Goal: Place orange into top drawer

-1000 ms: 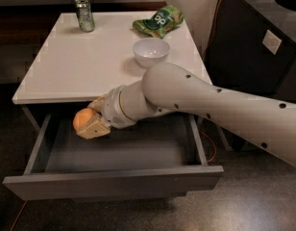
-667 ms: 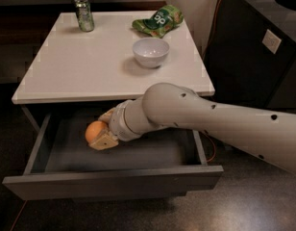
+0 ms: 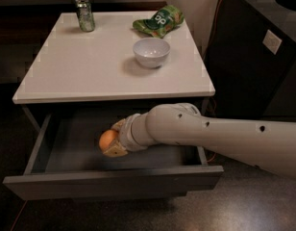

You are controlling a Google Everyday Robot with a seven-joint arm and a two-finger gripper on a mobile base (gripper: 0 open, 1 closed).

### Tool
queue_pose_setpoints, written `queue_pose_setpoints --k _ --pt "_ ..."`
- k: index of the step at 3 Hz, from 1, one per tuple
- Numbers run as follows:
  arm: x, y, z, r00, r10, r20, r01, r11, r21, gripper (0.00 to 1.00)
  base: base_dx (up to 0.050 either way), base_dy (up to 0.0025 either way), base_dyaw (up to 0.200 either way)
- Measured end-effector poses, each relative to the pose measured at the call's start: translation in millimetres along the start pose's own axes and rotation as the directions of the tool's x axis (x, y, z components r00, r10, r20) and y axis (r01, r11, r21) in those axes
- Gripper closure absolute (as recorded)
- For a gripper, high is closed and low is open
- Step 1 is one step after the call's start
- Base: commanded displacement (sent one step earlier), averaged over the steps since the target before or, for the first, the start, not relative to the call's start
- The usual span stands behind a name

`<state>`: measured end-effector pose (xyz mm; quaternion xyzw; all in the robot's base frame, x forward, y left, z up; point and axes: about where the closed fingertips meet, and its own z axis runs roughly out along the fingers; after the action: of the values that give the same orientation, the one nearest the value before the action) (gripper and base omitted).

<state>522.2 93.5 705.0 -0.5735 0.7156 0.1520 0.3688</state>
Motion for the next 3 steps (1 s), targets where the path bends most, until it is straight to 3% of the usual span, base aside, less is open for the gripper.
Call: queue_pose_setpoints --k 2,3 --pt "27.3 -15.0 23.7 1.000 0.028 -0.009 -0.027 0.9993 0.026 1.00 0.000 0.00000 0.000" --pt "40.5 -24.6 41.8 1.000 0.005 -0.029 -0.004 1.0000 0.007 0.77 0.000 0.00000 0.000"
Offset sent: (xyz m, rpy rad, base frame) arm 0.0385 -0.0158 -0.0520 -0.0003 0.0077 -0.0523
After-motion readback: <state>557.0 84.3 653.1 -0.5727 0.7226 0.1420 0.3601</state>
